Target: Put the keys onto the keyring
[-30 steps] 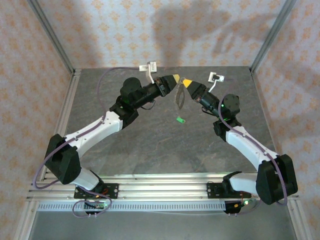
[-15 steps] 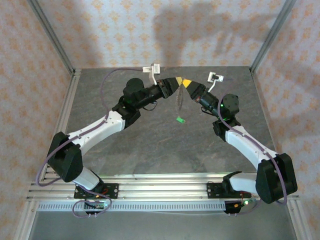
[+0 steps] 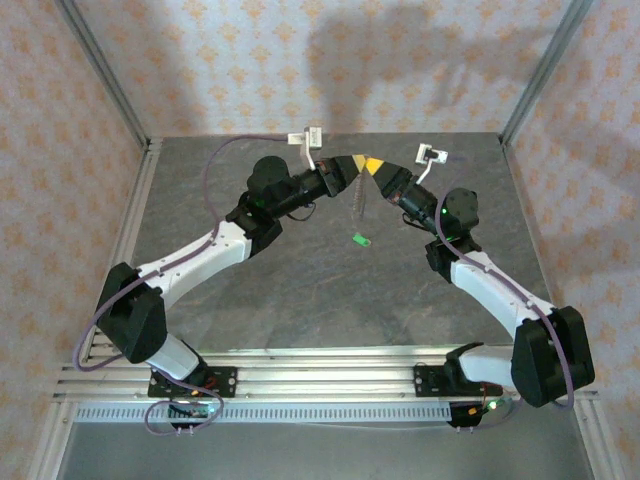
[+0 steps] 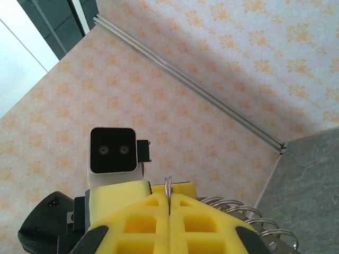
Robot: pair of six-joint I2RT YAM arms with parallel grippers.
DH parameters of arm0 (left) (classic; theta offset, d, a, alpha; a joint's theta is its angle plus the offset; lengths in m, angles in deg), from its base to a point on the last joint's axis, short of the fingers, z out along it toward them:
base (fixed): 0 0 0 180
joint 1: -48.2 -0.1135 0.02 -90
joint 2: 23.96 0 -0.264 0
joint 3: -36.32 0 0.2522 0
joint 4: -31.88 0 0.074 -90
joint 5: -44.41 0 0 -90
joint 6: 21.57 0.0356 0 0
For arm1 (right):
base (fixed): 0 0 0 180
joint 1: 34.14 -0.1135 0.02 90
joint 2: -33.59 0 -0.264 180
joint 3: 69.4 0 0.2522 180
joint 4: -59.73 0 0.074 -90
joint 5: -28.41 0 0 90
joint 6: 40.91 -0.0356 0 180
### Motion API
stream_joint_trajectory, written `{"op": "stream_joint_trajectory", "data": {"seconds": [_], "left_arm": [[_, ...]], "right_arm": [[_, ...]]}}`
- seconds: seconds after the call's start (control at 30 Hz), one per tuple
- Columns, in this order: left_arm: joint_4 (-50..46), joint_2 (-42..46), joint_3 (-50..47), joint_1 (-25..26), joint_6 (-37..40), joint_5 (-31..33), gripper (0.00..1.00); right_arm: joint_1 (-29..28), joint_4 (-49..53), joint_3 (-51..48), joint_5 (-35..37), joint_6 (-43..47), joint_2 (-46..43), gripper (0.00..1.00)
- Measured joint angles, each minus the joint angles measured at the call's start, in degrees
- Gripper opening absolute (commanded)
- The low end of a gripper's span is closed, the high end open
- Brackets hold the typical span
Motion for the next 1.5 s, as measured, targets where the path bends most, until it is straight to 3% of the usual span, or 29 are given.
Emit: {"op": "stream_joint_trajectory", "data": {"seconds": [0.27,0.4,0.53,0.73,0.83,1.0,1.03,1.13,1.2,1.5], "left_arm": [[0.09,-0.17,0.02,-0.02,0.0,-0.09,0.1],[0.17,-0.2,0.04,-0.02,0.15,-0.72,0.18],[0.44,-0.39,0.15,0.04,0.24,-1.29,0.19],[0.44,-0.7,0.87,0.09,1.16,-1.55,0.1],[0.5,-1.03,1.22,0.09,1.46,-1.57,0.0],[0.48,-1.11,1.53,0.09,2.21,-1.81,0.0],[0.46,-1.11,1.55,0.09,2.6,-1.9,0.0],[0.0,-1.11,1.55,0.09,4.48,-2.23,0.0],[-0.28,-1.09,1.68,0.11,6.1,-2.89,0.0],[-2.12,1.25,-2.25,-0.09,12.09,-5.42,0.0]], "right_arm": [[0.0,-0.11,0.0,0.0,0.0,0.0,0.0],[0.0,-0.24,0.0,-0.04,0.0,0.0,0.0],[0.0,-0.2,0.0,-0.2,0.0,0.0,0.0],[0.04,-0.42,0.17,-0.15,0.02,0.0,0.0],[0.28,-0.39,0.28,0.04,0.02,0.0,0.0],[0.28,-0.42,0.39,0.09,0.04,0.0,0.0],[0.31,-0.39,0.44,0.07,0.04,0.0,0.03],[0.46,1.07,0.68,0.02,0.46,-0.37,0.33],[1.29,3.76,0.7,-0.04,1.49,-1.14,0.43],[9.27,14.58,1.53,0.09,3.74,-10.03,0.5]]}}
